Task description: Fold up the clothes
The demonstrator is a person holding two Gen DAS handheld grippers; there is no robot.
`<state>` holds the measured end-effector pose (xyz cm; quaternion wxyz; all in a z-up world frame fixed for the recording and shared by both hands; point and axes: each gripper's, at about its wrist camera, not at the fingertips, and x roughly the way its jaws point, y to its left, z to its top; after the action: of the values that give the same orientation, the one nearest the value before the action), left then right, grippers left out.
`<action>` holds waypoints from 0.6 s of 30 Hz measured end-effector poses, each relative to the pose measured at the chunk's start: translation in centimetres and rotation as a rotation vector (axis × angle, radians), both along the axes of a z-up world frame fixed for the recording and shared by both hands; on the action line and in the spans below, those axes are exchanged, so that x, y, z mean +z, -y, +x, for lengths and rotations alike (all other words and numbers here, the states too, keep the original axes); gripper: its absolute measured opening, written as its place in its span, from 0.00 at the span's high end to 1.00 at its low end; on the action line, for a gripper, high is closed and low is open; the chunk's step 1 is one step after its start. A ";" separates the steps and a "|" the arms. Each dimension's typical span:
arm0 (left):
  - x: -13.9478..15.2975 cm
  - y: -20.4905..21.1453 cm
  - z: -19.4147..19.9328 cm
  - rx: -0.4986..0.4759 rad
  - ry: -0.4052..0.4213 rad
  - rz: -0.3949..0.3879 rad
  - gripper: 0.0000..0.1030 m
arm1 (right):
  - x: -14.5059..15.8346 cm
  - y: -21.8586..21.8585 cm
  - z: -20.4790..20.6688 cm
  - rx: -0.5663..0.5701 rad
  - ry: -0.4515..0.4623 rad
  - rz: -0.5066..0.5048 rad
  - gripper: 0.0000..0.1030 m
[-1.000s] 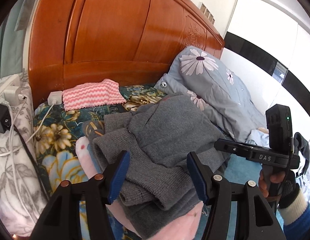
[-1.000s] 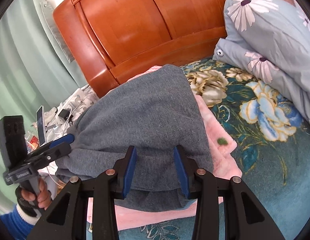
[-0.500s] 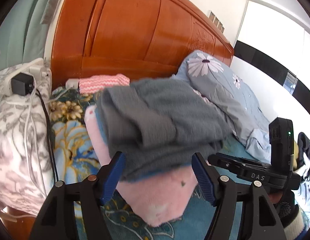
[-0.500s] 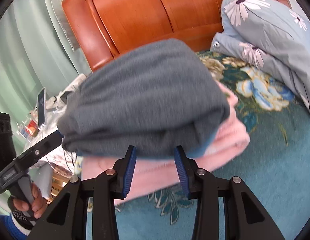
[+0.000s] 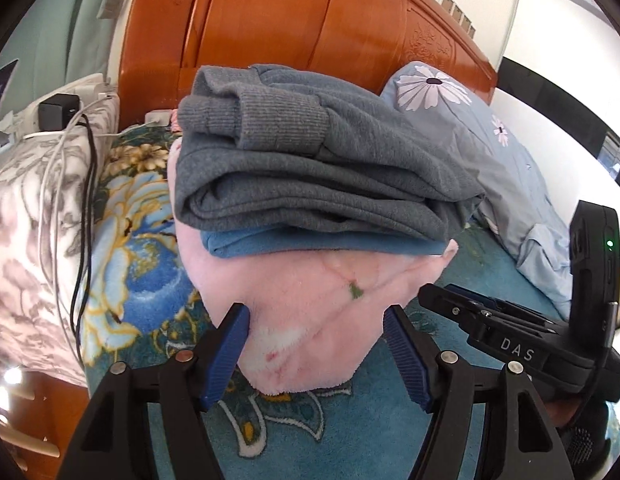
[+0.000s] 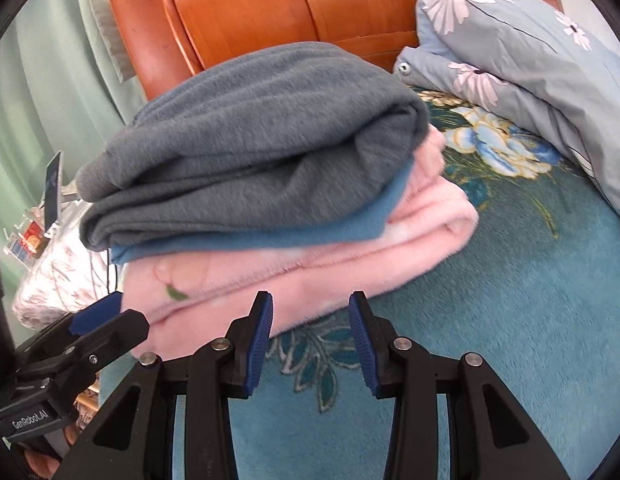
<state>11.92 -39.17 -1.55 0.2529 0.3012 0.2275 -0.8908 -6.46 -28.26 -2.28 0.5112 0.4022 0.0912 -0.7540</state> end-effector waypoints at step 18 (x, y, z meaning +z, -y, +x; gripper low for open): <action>-2.1 -3.1 -0.3 0.121 0.050 -0.134 0.09 | -1.1 -2.7 1.5 -0.056 -0.073 -0.005 0.47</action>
<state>11.64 -36.02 -3.61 0.3312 0.2914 0.1787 -0.8795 -4.95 -25.60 -3.39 0.4875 0.3755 0.0966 -0.7824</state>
